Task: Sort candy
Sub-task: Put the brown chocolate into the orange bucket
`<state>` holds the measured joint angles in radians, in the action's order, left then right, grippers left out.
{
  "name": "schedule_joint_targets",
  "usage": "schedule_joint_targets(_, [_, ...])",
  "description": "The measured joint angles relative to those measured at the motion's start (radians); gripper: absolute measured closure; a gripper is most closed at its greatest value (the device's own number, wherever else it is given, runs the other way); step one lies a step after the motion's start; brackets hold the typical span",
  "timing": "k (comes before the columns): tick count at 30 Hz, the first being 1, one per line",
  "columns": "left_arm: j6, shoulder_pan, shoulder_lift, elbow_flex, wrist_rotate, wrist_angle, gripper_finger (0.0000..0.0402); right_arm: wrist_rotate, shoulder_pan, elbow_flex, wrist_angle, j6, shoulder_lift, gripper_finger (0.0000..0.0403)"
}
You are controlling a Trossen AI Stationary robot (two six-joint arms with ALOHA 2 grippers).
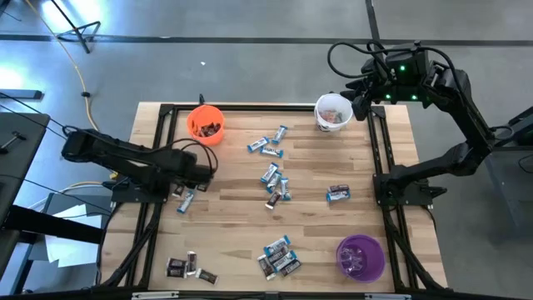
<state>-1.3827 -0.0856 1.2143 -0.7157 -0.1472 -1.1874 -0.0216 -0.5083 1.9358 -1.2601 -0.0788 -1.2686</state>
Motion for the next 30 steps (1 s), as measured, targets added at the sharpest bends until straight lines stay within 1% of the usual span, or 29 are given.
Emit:
schedule_joint_targets(2, [0.011,0.032,0.002,0.012,-0.004,0.009,0.0287,0.0,0.0,0.0,0.0,0.0,0.0,0.0253])
schedule_joint_targets(6, [0.036,0.084,0.051,0.01,0.003,0.016,0.0287,0.0,0.0,0.0,0.0,0.0,0.0,0.0253])
schedule_joint_targets(11, [0.105,0.106,0.131,0.032,0.045,0.096,0.0287,0.0,0.0,0.0,0.0,0.0,0.0,0.0253])
schedule_joint_targets(14, [0.12,0.107,0.155,0.032,0.049,0.091,0.0287,0.0,0.0,0.0,0.0,0.0,0.0,0.0253])
schedule_joint_targets(18, [0.097,0.107,0.154,0.032,0.035,0.041,0.0287,0.0,0.0,0.0,0.0,0.0,0.0,0.0253])
schedule_joint_targets(23, [0.095,0.107,0.157,0.032,0.033,0.039,0.0287,0.0,0.0,0.0,0.0,0.0,0.0,0.0253])
schedule_joint_targets(30, [0.094,0.086,0.247,0.032,0.039,0.04,0.0287,0.0,0.0,0.0,0.0,0.0,0.0,0.0253])
